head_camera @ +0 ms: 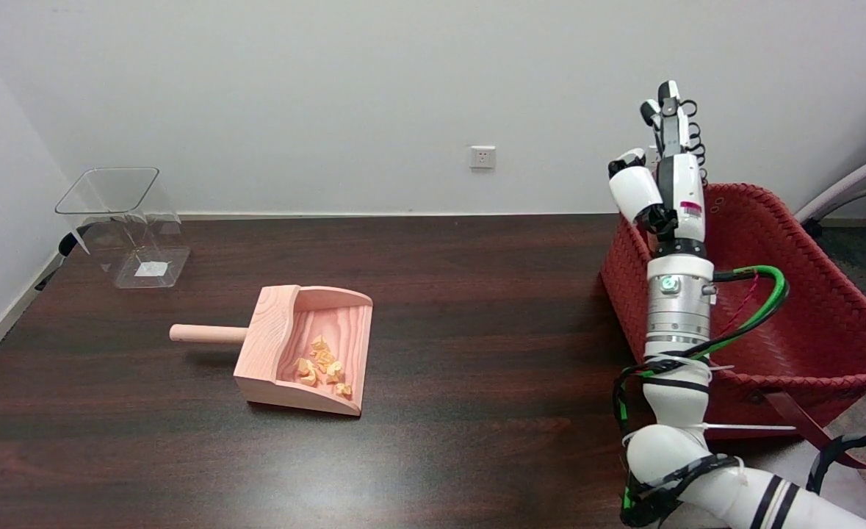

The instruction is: Place the broom into the brown storage basket.

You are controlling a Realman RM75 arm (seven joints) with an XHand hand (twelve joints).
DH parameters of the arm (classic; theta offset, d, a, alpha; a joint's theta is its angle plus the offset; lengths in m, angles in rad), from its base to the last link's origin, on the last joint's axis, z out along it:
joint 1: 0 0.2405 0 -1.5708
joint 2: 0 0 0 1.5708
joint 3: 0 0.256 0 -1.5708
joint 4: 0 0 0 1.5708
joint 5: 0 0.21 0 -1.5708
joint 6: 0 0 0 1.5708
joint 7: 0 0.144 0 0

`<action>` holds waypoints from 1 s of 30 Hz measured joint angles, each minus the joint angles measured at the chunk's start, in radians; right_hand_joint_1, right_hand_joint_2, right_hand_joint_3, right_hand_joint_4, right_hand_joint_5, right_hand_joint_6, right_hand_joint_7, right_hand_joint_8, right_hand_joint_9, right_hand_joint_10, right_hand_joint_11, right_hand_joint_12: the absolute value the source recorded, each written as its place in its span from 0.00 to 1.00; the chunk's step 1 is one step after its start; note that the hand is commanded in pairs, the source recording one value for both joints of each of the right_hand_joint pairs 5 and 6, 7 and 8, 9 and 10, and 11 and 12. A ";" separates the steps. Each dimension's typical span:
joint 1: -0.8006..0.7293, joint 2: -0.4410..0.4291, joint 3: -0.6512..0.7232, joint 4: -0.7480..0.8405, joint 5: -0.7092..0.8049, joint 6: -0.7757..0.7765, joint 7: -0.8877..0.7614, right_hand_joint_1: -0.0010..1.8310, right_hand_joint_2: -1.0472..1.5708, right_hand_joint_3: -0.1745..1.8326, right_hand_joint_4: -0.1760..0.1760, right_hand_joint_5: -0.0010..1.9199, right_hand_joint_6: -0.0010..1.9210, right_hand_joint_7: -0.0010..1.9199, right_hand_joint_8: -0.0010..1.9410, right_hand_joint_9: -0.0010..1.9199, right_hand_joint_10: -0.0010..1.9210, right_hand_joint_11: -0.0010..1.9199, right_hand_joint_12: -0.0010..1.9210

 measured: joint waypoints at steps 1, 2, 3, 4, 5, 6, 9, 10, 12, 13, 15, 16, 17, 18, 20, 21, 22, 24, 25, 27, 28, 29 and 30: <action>-0.004 0.002 0.000 0.013 -0.003 0.000 -0.003 0.18 0.89 0.62 0.50 0.04 0.04 0.20 0.20 0.04 0.04 0.04 0.04; -0.007 0.004 -0.001 0.026 -0.006 0.000 -0.006 0.19 0.89 0.61 0.50 0.04 0.04 0.22 0.21 0.04 0.04 0.04 0.04; -0.011 0.006 -0.001 0.037 -0.009 0.001 -0.009 0.19 0.89 0.58 0.50 0.04 0.04 0.24 0.24 0.04 0.04 0.04 0.04; -0.015 0.008 -0.001 0.050 -0.012 0.001 -0.013 0.19 0.89 0.58 0.50 0.05 0.05 0.26 0.25 0.05 0.05 0.05 0.05; -0.019 0.010 -0.001 0.061 -0.015 0.002 -0.018 0.19 0.88 0.57 0.50 0.05 0.05 0.27 0.27 0.05 0.05 0.05 0.05; -0.024 0.012 0.000 0.073 -0.018 0.004 -0.025 0.19 0.88 0.56 0.50 0.05 0.05 0.28 0.28 0.05 0.05 0.05 0.05; -0.038 0.016 0.005 0.107 -0.026 0.008 -0.045 0.19 0.87 0.54 0.50 0.06 0.06 0.31 0.30 0.06 0.06 0.06 0.06; -0.044 0.018 0.008 0.121 -0.028 0.009 -0.053 0.20 0.86 0.53 0.50 0.06 0.06 0.31 0.31 0.06 0.06 0.06 0.06; -0.056 0.022 0.015 0.144 -0.032 0.009 -0.069 0.20 0.86 0.53 0.50 0.06 0.06 0.33 0.32 0.06 0.06 0.06 0.06; -0.063 0.024 0.019 0.158 -0.033 0.009 -0.080 0.20 0.86 0.52 0.50 0.06 0.06 0.33 0.33 0.06 0.06 0.06 0.06; -0.077 0.029 0.029 0.183 -0.036 0.009 -0.097 0.21 0.85 0.50 0.50 0.06 0.06 0.35 0.35 0.06 0.06 0.06 0.06; -0.083 0.031 0.034 0.192 -0.037 0.009 -0.104 0.21 0.85 0.49 0.50 0.06 0.06 0.37 0.36 0.06 0.06 0.06 0.06; -0.093 0.034 0.041 0.206 -0.038 0.009 -0.114 0.21 0.85 0.47 0.50 0.06 0.06 0.39 0.39 0.06 0.06 0.06 0.06; -0.102 0.037 0.050 0.218 -0.039 0.009 -0.122 0.21 0.85 0.47 0.50 0.06 0.06 0.40 0.40 0.06 0.06 0.06 0.06; -0.118 0.042 0.064 0.237 -0.042 0.009 -0.135 0.22 0.85 0.46 0.50 0.06 0.06 0.42 0.42 0.06 0.06 0.06 0.06; -0.127 0.044 0.073 0.247 -0.044 0.011 -0.141 0.22 0.85 0.46 0.50 0.07 0.07 0.43 0.42 0.07 0.07 0.07 0.07; -0.135 0.047 0.082 0.254 -0.045 0.014 -0.146 0.22 0.85 0.46 0.50 0.07 0.07 0.43 0.43 0.07 0.07 0.07 0.07; -0.155 0.051 0.101 0.269 -0.050 0.020 -0.156 0.22 0.85 0.46 0.50 0.07 0.07 0.44 0.43 0.07 0.07 0.07 0.07; -0.164 0.053 0.110 0.275 -0.052 0.024 -0.160 0.22 0.85 0.46 0.50 0.07 0.07 0.44 0.43 0.07 0.07 0.07 0.07; -0.180 0.056 0.126 0.284 -0.056 0.031 -0.166 0.22 0.85 0.46 0.50 0.08 0.08 0.44 0.43 0.08 0.08 0.08 0.08; -0.194 0.059 0.138 0.291 -0.058 0.036 -0.170 0.22 0.85 0.46 0.50 0.08 0.08 0.44 0.43 0.08 0.08 0.08 0.08; -0.203 0.060 0.147 0.295 -0.059 0.042 -0.172 0.22 0.84 0.46 0.50 0.08 0.08 0.44 0.43 0.08 0.08 0.08 0.08; -0.215 0.062 0.157 0.299 -0.060 0.046 -0.175 0.22 0.84 0.45 0.50 0.08 0.08 0.44 0.43 0.08 0.08 0.08 0.08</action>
